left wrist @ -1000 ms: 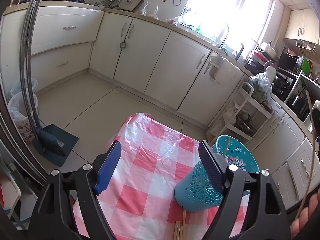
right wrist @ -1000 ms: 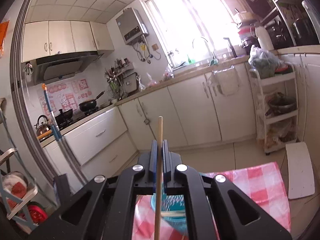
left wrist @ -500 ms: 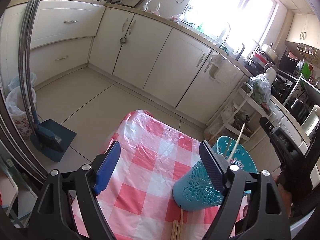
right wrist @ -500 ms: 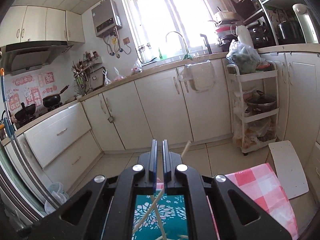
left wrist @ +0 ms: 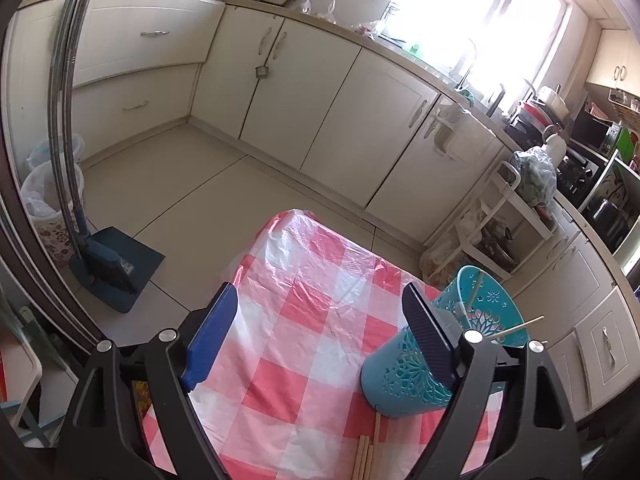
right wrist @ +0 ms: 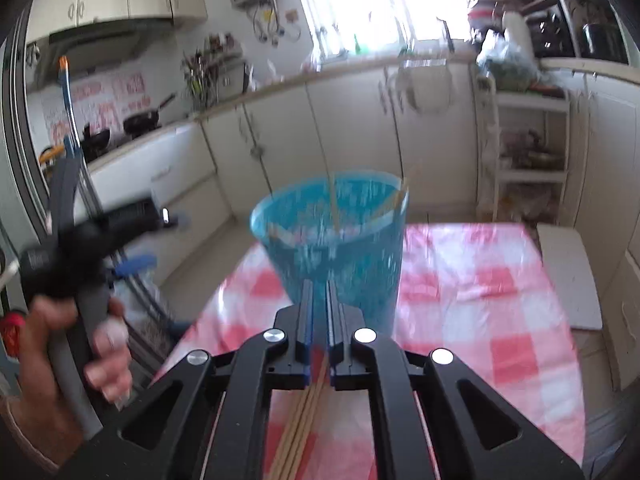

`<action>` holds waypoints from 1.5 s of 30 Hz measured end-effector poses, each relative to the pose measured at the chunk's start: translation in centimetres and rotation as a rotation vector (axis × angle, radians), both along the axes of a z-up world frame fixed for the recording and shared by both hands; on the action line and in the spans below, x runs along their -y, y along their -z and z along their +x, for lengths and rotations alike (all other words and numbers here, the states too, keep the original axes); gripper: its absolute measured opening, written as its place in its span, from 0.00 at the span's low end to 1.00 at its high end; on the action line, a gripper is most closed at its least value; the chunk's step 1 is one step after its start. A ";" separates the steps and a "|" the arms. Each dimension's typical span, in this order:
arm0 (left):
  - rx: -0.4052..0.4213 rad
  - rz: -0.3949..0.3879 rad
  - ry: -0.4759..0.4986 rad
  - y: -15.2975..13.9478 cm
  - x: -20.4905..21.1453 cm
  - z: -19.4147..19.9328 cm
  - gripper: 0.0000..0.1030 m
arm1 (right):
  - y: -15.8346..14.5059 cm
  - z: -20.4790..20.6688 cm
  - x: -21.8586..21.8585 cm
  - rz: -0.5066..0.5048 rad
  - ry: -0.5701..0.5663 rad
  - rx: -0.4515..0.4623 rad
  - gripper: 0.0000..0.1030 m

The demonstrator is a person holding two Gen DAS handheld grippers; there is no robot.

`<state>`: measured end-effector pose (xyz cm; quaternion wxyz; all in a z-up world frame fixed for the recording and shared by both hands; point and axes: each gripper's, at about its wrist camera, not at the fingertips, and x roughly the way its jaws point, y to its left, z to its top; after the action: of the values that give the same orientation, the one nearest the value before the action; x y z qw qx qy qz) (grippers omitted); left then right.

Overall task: Organize utensils
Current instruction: 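Close the right gripper on another stick while the left gripper lowers to the sticks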

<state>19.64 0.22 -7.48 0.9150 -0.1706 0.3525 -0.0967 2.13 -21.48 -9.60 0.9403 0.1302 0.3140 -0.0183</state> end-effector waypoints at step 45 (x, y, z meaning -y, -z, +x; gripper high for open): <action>-0.308 0.343 0.389 10.3 6.1 -5.2 0.80 | 7.9 -2.0 1.8 0.065 0.033 -0.304 0.06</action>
<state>14.41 -5.91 -17.75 0.8305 0.0448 0.5243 -0.1824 0.09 -23.31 -17.54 0.8768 0.1614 0.4510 -0.0431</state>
